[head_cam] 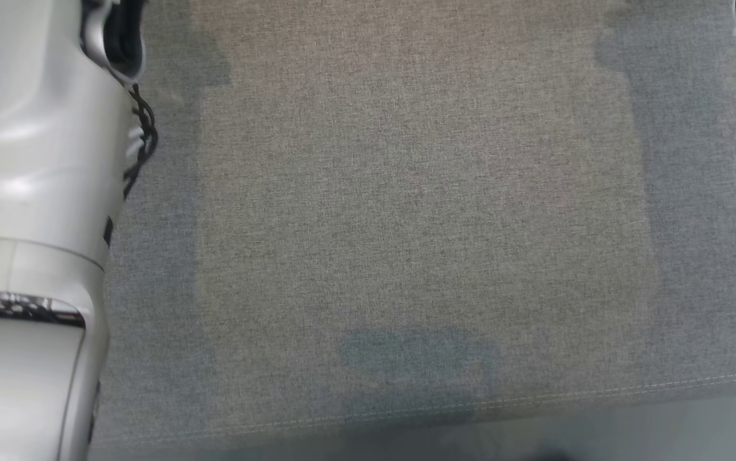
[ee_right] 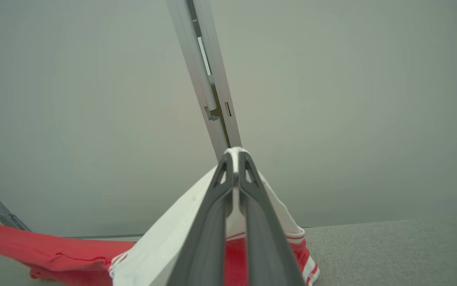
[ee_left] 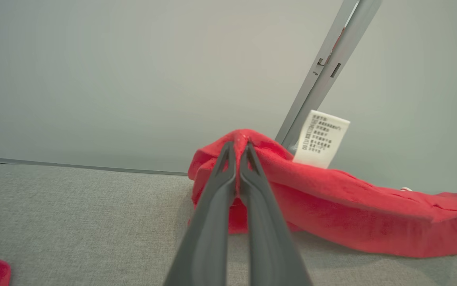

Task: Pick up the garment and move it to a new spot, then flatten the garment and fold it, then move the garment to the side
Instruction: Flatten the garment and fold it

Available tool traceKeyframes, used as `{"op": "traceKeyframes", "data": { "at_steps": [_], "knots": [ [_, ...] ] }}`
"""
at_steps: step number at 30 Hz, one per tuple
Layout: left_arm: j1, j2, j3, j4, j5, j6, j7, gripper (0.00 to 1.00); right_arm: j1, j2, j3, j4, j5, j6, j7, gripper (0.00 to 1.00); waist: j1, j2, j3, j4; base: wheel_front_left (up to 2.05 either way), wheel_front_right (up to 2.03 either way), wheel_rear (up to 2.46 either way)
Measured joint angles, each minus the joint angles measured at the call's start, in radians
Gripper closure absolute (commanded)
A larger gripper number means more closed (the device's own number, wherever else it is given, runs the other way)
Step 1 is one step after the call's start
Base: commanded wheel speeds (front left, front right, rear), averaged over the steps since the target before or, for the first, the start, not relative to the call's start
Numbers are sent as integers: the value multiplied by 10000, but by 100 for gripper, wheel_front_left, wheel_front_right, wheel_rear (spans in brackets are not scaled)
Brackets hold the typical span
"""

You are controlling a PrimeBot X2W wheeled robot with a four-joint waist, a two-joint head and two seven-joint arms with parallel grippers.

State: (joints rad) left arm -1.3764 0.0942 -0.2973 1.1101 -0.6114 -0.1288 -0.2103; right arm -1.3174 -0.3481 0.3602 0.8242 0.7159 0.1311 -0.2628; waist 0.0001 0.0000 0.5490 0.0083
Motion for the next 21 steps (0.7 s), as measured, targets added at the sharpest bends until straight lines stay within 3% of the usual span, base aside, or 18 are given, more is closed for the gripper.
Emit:
{"op": "traceKeyframes", "data": {
  "at_steps": [8, 16, 21],
  "knots": [
    [2188, 86, -98, -1363, 98, -2, -477, 100, 2881, -566, 414, -1893, 1459, -6, 0, 100, -1, 0, -298, -10, 0, 0, 0],
    [5581, 232, 190, -4832, 757, 474, -508, 100, 6211, -610, -86, -3799, 2290, -4, 2, 100, -2, 0, -915, -112, 0, 0, 0],
    [7635, 681, 42, -6464, 888, 851, -159, 100, 8110, -493, -332, -4635, 2673, -4, 2, 100, -2, 0, -1370, -235, 0, 0, 0]
  ]
}}
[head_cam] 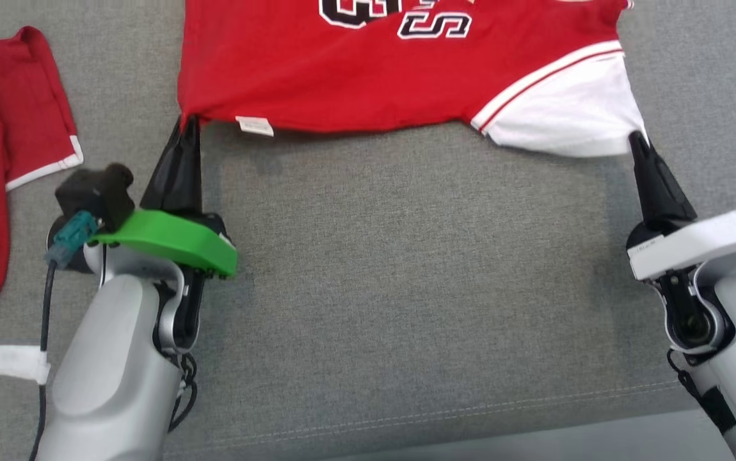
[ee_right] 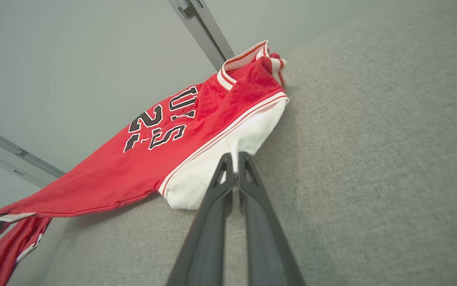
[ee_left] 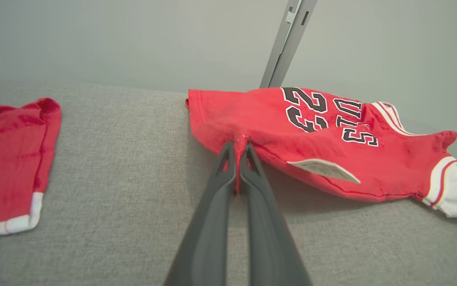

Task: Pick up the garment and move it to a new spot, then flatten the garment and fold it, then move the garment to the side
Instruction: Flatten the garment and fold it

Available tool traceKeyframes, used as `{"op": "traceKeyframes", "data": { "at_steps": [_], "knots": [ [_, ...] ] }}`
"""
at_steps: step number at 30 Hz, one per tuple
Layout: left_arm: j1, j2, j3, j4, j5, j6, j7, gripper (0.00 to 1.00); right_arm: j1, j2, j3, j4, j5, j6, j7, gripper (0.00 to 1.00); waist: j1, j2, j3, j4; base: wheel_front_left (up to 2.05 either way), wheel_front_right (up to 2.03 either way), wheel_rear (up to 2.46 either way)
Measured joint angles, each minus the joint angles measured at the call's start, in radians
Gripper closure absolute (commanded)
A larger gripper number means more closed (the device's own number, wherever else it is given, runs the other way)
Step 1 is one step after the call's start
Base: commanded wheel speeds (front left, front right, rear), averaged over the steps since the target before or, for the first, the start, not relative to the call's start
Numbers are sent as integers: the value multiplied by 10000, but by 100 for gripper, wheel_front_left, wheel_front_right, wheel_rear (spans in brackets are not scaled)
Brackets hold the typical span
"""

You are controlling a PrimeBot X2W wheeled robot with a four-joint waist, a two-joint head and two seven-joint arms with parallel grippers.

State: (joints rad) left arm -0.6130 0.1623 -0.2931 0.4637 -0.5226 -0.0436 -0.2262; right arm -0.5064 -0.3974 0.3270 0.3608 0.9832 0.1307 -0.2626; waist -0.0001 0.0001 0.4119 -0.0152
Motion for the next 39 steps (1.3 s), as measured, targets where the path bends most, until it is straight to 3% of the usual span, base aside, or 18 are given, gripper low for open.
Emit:
{"op": "traceKeyframes", "data": {
  "at_steps": [7, 13, 17, 27, 32, 39],
  "knots": [
    [2694, 508, -255, -2426, -182, 633, 1377, 100, 2226, 92, -581, -1095, 205, 0, 130, 100, 0, 0, -623, -164, 0, 0, 0],
    [4541, 1126, -276, -4422, -313, 1331, 2606, 100, 4159, 286, -1321, -2182, 151, 0, 729, 100, 0, 0, -1098, -223, 0, 0, 0],
    [5526, 1459, -374, -5511, -487, 1534, 3361, 100, 5401, 443, -2031, -3097, -102, 0, 1337, 100, 0, 0, -1340, -165, 0, 0, 0],
    [7171, 2008, -314, -7114, -796, 2186, 4426, 100, 8064, 1893, -3578, -5595, -918, 0, 3394, 100, 0, 0, -1760, -111, 0, 0, 0],
    [7558, 2314, -314, -7551, -867, 2339, 4949, 100, 8709, 2619, -4176, -6550, -1300, 0, 4447, 100, 0, 0, -1850, -203, 0, 0, 0],
    [7263, 2380, -422, -7576, -855, 2355, 5208, 100, 7795, 2748, -4477, -6573, -1877, 0, 4809, 100, 0, 0, -1723, -306, 0, 0, 0]
  ]
}}
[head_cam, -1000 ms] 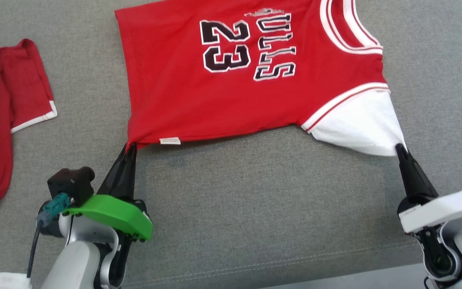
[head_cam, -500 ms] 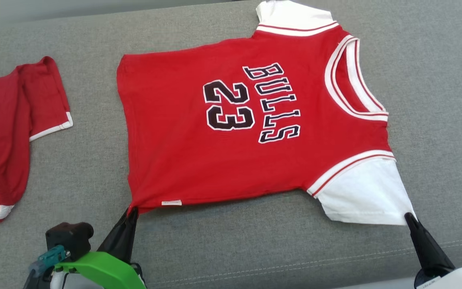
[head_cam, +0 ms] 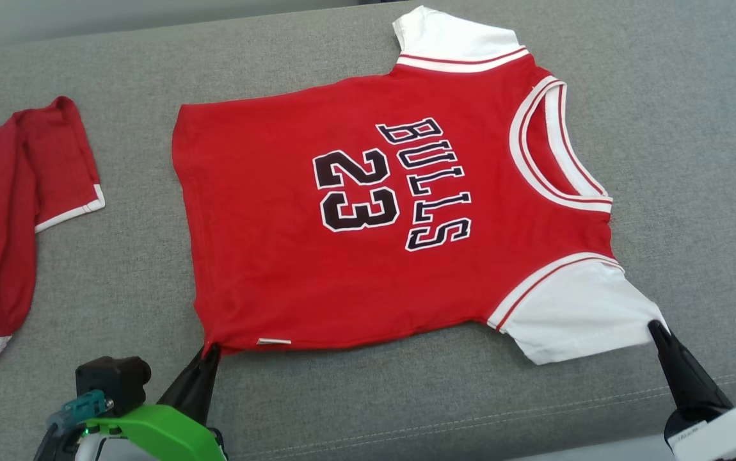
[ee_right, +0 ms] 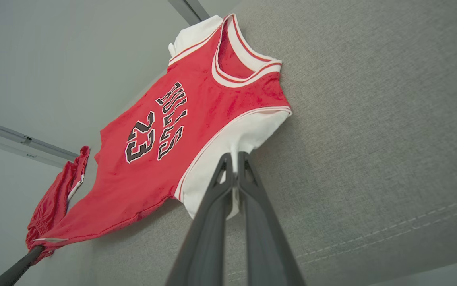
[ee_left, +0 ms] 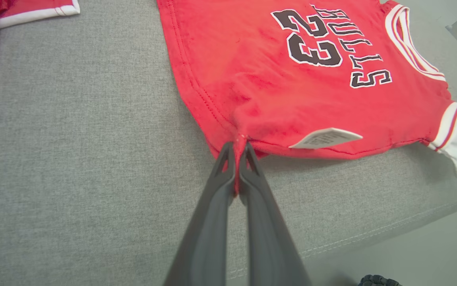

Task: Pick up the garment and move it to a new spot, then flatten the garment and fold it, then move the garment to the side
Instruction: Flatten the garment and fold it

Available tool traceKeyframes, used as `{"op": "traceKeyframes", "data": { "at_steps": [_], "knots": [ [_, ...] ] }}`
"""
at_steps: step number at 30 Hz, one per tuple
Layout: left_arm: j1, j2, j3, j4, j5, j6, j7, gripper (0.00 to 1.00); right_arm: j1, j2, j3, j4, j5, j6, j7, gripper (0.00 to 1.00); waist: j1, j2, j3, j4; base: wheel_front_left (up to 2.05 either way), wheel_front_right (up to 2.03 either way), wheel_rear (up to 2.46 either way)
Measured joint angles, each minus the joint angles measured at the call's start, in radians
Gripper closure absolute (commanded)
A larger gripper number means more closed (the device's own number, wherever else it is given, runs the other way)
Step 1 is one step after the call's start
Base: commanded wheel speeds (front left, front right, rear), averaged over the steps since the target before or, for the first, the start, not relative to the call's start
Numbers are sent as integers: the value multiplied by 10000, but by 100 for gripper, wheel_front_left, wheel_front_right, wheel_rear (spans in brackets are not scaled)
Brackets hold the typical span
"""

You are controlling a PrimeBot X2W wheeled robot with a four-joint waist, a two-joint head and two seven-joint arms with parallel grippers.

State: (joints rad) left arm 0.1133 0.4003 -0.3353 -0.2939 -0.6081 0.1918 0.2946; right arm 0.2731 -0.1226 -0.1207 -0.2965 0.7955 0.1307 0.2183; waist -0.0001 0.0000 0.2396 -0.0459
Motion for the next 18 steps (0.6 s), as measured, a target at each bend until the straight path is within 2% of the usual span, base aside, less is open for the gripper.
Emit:
{"op": "traceKeyframes", "data": {
  "at_steps": [9, 18],
  "knots": [
    [-1646, -132, -173, 506, 217, -332, 29, 100, -2426, -627, 259, 1151, -291, 0, -280, 100, 0, 0, 405, 127, 0, 0, 0],
    [-3742, -813, -261, 1933, 142, -807, -272, 100, -4923, -1398, 959, 3028, -334, 0, -773, 100, 1, 0, 1000, 431, 0, 0, 0]
  ]
}}
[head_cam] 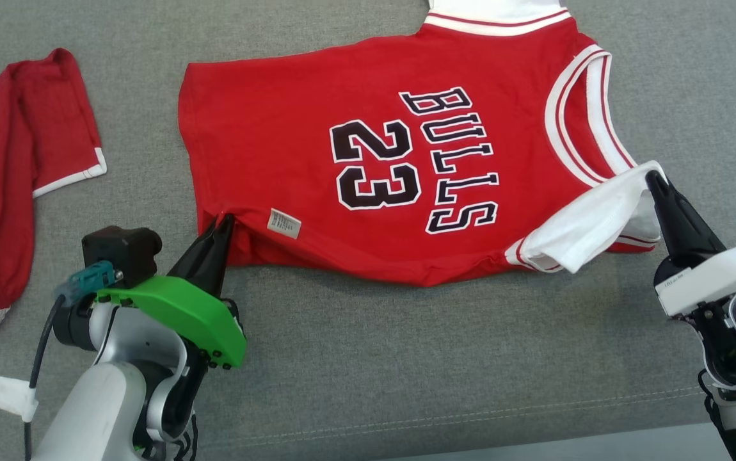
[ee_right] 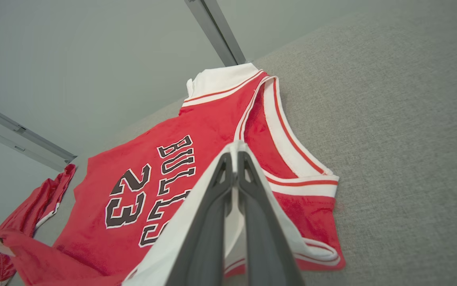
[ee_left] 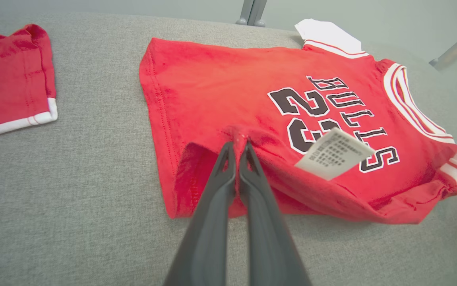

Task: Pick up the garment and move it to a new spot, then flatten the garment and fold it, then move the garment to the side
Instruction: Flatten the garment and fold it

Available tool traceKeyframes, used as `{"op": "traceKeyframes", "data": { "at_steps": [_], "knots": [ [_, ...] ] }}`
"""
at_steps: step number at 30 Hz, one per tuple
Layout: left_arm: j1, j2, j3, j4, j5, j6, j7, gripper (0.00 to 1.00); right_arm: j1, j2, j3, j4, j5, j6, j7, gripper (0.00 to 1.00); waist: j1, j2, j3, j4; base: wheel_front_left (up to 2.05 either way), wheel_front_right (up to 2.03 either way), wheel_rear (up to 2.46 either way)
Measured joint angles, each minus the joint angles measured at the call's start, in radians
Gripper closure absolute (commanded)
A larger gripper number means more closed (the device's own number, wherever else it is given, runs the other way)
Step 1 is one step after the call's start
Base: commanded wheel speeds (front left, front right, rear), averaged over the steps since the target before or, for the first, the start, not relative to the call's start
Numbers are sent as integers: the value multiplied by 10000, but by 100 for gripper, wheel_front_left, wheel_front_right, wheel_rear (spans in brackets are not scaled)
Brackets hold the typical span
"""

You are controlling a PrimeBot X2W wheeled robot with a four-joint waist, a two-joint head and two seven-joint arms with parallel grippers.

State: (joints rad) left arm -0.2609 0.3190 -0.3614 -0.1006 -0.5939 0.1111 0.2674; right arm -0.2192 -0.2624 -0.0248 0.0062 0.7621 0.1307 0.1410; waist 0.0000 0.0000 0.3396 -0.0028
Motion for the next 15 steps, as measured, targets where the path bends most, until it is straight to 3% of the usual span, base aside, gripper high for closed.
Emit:
{"op": "traceKeyframes", "data": {
  "at_steps": [15],
  "knots": [
    [-1212, -581, -27, 1837, -198, -276, -539, 100, -2535, -940, 1386, 2824, 667, 0, -825, 100, 1, 0, 740, 424, 0, 0, 0]
  ]
}}
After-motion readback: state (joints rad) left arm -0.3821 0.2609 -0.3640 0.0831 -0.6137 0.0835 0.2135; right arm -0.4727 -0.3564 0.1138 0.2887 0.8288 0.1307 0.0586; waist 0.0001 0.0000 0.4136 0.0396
